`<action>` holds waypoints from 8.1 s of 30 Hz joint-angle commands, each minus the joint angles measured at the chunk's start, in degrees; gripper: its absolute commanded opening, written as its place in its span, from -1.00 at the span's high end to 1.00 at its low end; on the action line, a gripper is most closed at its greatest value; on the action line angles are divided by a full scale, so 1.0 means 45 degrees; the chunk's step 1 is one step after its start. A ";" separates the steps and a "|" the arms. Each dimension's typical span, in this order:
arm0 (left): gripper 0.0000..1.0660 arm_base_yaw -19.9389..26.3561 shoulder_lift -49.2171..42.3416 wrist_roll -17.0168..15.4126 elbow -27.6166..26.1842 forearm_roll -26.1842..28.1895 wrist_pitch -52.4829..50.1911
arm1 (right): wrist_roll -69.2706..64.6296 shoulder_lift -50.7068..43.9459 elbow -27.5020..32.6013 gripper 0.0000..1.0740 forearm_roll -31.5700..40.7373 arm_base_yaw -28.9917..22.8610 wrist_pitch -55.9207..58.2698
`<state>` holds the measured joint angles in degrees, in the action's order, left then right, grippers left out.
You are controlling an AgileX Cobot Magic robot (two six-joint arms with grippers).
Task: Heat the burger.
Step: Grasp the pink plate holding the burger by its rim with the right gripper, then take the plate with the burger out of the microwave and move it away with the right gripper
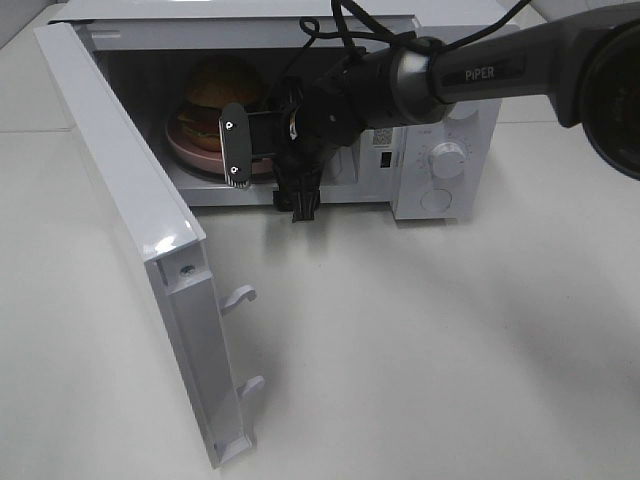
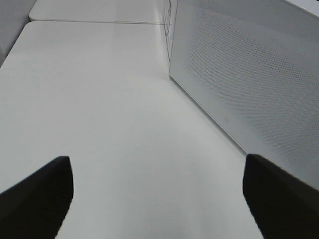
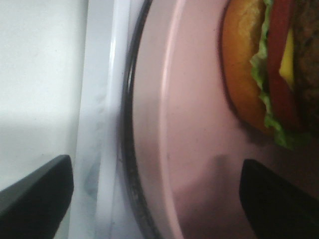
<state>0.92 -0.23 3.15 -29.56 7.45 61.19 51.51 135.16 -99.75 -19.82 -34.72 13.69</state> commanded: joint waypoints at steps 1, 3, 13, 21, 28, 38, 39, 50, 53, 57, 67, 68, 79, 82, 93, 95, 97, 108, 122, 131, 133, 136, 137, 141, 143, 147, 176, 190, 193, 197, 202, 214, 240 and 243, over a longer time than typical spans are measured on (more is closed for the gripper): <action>-0.58 0.0013 -0.0178 -0.0025 0.0025 -0.0013 0.0000 | 0.0064 -0.0025 -0.0064 -0.50 0.0166 0.0013 -0.0166; -0.58 0.0013 -0.0178 -0.0025 0.0025 -0.0013 0.0000 | 0.0064 -0.0025 -0.0064 -0.43 0.0382 0.0013 -0.0140; -0.58 0.0013 -0.0178 -0.0025 0.0025 -0.0013 0.0000 | 0.0064 -0.0051 -0.0064 0.47 0.0764 0.0013 0.0280; -0.58 0.0013 -0.0178 -0.0025 0.0025 -0.0013 0.0000 | 0.0318 -0.0242 -0.0064 0.91 0.1884 -0.0280 0.0611; -0.58 0.0013 -0.0178 -0.0025 0.0025 -0.0013 0.0000 | 0.2890 -0.0713 -0.0064 0.95 0.3629 -0.0420 0.1744; -0.58 0.0013 -0.0178 -0.0025 0.0025 -0.0013 0.0000 | 0.4609 -0.1146 0.0013 0.95 0.4686 -0.0420 0.3680; -0.58 0.0013 -0.0178 -0.0025 0.0025 -0.0013 0.0000 | 0.4622 -0.1235 0.0013 0.95 0.4660 -0.0420 0.3934; -0.58 0.0013 -0.0178 -0.0025 0.0025 -0.0013 0.0000 | 0.4686 -0.2279 0.0993 0.94 0.4151 -0.0267 0.3476; -0.58 0.0013 -0.0178 -0.0025 0.0025 -0.0013 0.0000 | 0.5067 -0.2623 0.1668 0.94 0.4100 -0.0178 0.3349; -0.58 0.0013 -0.0178 -0.0025 0.0025 -0.0013 0.0000 | 0.5908 -0.3349 0.2852 0.93 0.4113 -0.0089 0.2903; -0.58 0.0013 -0.0178 -0.0025 0.0025 -0.0013 0.0000 | 0.6468 -0.4686 0.4800 0.93 0.4113 0.0064 0.1311; -0.58 0.0013 -0.0178 -0.0025 0.0025 -0.0013 0.0000 | 0.6468 -0.4686 0.4800 0.93 0.4113 0.0064 0.1311; -0.58 0.0013 -0.0178 -0.0025 0.0025 -0.0013 0.0000 | 0.8365 -0.6659 0.7410 0.92 0.4049 0.0064 -0.0433; -0.58 0.0013 -0.0178 -0.0025 0.0025 -0.0013 0.0000 | 0.8480 -0.7028 0.7945 0.92 0.3973 0.0064 -0.0649; -0.58 0.0013 -0.0178 -0.0025 0.0025 -0.0013 0.0000 | 0.8722 -0.8798 0.9549 0.91 0.4278 -0.0178 -0.0598; -0.58 0.0013 -0.0178 -0.0025 0.0025 -0.0013 0.0000 | 0.8722 -0.8976 0.9715 0.91 0.4316 -0.0229 -0.0586; -0.58 0.0013 -0.0178 -0.0025 0.0025 -0.0013 0.0000 | 0.8722 -0.9473 1.0173 0.91 0.4405 -0.0420 -0.0586; -0.58 0.0013 -0.0178 -0.0025 0.0025 -0.0013 0.0000 | 0.8543 -1.1586 1.2019 0.90 0.4405 -0.0420 -0.0242; -0.58 0.0013 -0.0178 -0.0025 0.0025 -0.0013 0.0000 | 0.8047 -1.4693 1.4133 0.90 0.4265 -0.0420 0.0929; -0.58 0.0013 -0.0178 -0.0025 0.0025 -0.0013 0.0000 | 0.6748 -1.7112 1.4973 0.90 0.3285 -0.0420 0.2063; -0.58 0.0013 -0.0178 -0.0025 0.0025 -0.0013 0.0000 | 0.6162 -1.7864 1.5190 0.90 0.2814 -0.0420 0.2674; -0.58 0.0013 -0.0178 -0.0025 0.0025 -0.0013 0.0000 | 0.5526 -1.8564 1.5253 0.90 0.2317 -0.0420 0.3259; -0.58 0.0013 -0.0178 -0.0025 0.0025 -0.0013 0.0000 | 0.5526 -1.8564 1.5253 0.90 0.2317 -0.0420 0.3259; -0.58 0.0013 -0.0178 -0.0025 0.0025 -0.0013 0.0000 | 0.4380 -1.9672 1.5253 0.90 0.1515 -0.0420 0.4125; -0.58 0.0013 -0.0178 -0.0025 0.0025 -0.0013 0.0000 | 0.3832 -2.0041 1.5253 0.90 0.1248 -0.0420 0.4405; -0.58 0.0013 -0.0178 -0.0025 0.0025 -0.0013 0.0000 | 0.3018 -2.0423 1.5253 0.90 0.0726 -0.0420 0.4915; -0.58 0.0013 -0.0178 -0.0025 0.0025 -0.0013 0.0000 | -0.4978 -2.0907 1.5253 0.87 -0.4316 -0.0420 0.7436; -0.58 0.0013 -0.0178 -0.0025 0.0025 -0.0013 0.0000 | -0.9027 -1.9799 1.5253 0.87 -0.6022 -0.0420 0.9142; -0.58 0.0013 -0.0178 -0.0025 0.0025 -0.0013 0.0000 | -0.9702 -1.9264 1.5253 0.86 -0.6035 -0.0420 0.9256; -0.58 0.0013 -0.0178 -0.0025 0.0025 -0.0013 0.0000 | -1.0415 -1.8844 1.5241 0.86 -0.6035 -0.0420 0.9435; -0.58 0.0013 -0.0178 -0.0025 0.0025 -0.0013 0.0000 | -1.2312 -1.7596 1.5228 0.86 -0.6124 -0.0420 1.0084; -0.58 0.0013 -0.0178 -0.0025 0.0025 -0.0013 0.0000 | -1.6247 -1.6641 1.5190 0.86 -0.7028 -0.0420 1.0555; -0.58 0.0013 -0.0178 -0.0025 0.0025 -0.0013 0.0000 | -1.9710 -1.5075 1.3853 0.93 -0.7703 -0.0395 1.2350; -0.58 0.0013 -0.0178 -0.0025 0.0025 -0.0013 0.0000 | -1.9952 -1.4604 1.3853 0.93 -0.7690 -0.0395 1.2350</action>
<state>0.92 -0.23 3.15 -29.56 7.45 61.19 -37.70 69.21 -36.78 -50.08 -36.61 67.32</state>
